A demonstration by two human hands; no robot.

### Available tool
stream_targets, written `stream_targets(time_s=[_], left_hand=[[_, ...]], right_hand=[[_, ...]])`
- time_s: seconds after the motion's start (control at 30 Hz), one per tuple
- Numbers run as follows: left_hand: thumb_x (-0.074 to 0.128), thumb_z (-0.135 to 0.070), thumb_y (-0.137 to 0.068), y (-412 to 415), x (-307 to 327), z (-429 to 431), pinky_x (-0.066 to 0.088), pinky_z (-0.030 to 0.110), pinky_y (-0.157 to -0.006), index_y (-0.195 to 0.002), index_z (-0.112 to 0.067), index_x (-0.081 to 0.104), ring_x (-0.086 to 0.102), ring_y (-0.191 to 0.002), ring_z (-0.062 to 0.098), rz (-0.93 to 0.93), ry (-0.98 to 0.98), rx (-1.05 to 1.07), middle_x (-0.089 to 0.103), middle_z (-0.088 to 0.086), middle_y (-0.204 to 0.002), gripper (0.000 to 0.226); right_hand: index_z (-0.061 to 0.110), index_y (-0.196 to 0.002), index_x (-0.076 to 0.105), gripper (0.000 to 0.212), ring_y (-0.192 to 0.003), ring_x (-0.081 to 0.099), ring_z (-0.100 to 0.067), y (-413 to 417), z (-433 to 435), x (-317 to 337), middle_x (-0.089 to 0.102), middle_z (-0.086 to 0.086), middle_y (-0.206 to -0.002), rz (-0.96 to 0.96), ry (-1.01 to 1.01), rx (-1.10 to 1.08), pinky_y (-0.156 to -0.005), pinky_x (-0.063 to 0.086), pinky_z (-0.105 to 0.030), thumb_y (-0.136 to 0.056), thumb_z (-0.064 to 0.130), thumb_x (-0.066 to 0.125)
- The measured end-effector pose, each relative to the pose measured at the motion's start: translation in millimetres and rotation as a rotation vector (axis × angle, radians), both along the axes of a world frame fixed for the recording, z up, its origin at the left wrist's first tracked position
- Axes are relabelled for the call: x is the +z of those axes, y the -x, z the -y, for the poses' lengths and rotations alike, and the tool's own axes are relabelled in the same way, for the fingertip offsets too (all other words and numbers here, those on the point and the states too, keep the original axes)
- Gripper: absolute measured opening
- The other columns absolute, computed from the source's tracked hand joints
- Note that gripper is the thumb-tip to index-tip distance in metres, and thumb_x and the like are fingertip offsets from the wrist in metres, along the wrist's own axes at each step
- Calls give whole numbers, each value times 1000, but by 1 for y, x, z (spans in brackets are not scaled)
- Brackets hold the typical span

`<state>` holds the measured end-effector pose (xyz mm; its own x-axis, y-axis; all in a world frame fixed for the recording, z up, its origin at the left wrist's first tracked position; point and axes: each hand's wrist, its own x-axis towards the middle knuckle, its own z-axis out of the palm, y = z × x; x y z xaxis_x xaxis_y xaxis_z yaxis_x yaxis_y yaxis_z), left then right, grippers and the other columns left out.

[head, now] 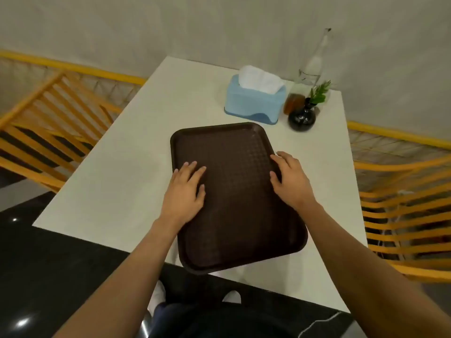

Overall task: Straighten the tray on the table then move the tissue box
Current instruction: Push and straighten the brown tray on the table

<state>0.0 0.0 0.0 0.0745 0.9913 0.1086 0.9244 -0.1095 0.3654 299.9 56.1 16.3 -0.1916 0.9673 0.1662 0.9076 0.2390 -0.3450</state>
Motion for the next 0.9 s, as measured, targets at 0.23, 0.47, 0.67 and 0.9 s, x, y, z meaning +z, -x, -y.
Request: stream_targets(time_s=[0.23,0.47,0.67,0.9], left_hand=[[42,-24,-101,5,-11,18,20,47,-123,-155,-11,34,26,-149,33,-29,38,250,31,13,-161,56],[36,-20,-99,27,-15,13,13,48,-124,-157,-9,26,18,-152,33,-57,51,282,24,13,-165,60],[33,-23,-101,70,-17,4,10,48,-124,-157,-11,26,16,-153,32,-70,79,275,26,12,-164,58],[31,-26,-103,133,-20,-8,9,48,-125,-159,-15,24,14,-154,31,-72,86,268,22,6,-166,58]], right_hand=[[16,-146,47,46,-114,55,-31,-3,6,-11,54,-13,-131,-4,72,-175,-95,50,-46,-103,30,52],[13,-149,45,44,-110,59,-36,18,8,-15,60,-17,-126,-8,112,-198,-97,48,-49,-107,25,45],[14,-148,45,43,-111,58,-35,59,10,-18,60,-17,-125,-7,116,-234,-96,48,-48,-107,26,45],[16,-152,41,48,-123,53,-34,121,6,-18,55,-13,-141,22,173,-293,-105,43,-49,-107,32,44]])
